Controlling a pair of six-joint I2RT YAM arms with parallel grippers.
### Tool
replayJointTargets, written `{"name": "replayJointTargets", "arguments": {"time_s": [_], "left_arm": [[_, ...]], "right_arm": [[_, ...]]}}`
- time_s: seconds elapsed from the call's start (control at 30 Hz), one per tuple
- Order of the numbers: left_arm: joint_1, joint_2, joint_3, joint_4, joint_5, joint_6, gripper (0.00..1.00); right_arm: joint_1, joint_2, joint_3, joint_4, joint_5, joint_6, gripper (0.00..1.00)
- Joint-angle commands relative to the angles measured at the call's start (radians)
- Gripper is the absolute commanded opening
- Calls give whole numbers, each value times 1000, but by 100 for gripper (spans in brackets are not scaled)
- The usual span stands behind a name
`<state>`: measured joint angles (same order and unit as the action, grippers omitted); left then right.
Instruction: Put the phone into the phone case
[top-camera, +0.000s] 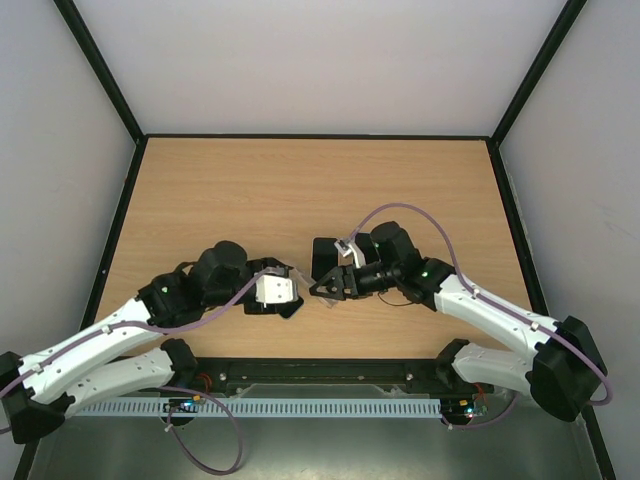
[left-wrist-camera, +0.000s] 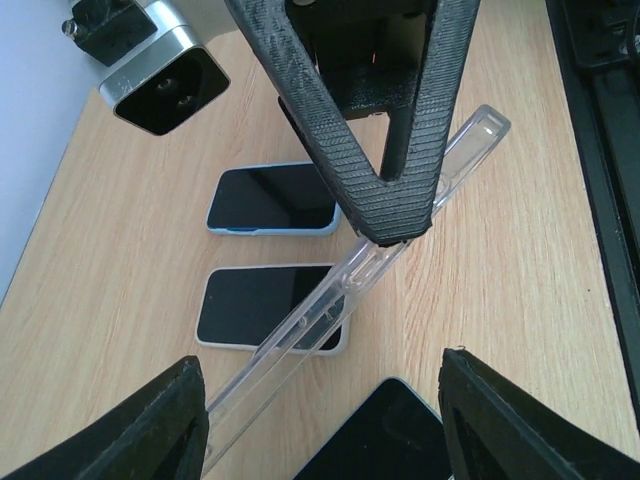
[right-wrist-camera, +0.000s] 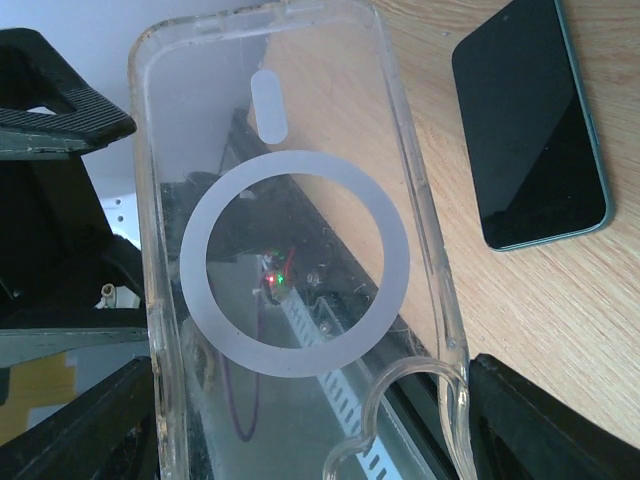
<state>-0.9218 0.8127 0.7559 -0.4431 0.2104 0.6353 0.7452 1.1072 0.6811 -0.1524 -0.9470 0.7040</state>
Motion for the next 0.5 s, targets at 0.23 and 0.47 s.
{"name": "replayJointTargets", "arguments": {"time_s": [0.23,0.47], "left_arm": [[-8,56,30,5,-68,124,61],[-8,77,47,15,-52,155,44]], "right_arm": [[15,-1,-7,36,-51,1,62],[19,23,4,28,-60,-3,61]]}}
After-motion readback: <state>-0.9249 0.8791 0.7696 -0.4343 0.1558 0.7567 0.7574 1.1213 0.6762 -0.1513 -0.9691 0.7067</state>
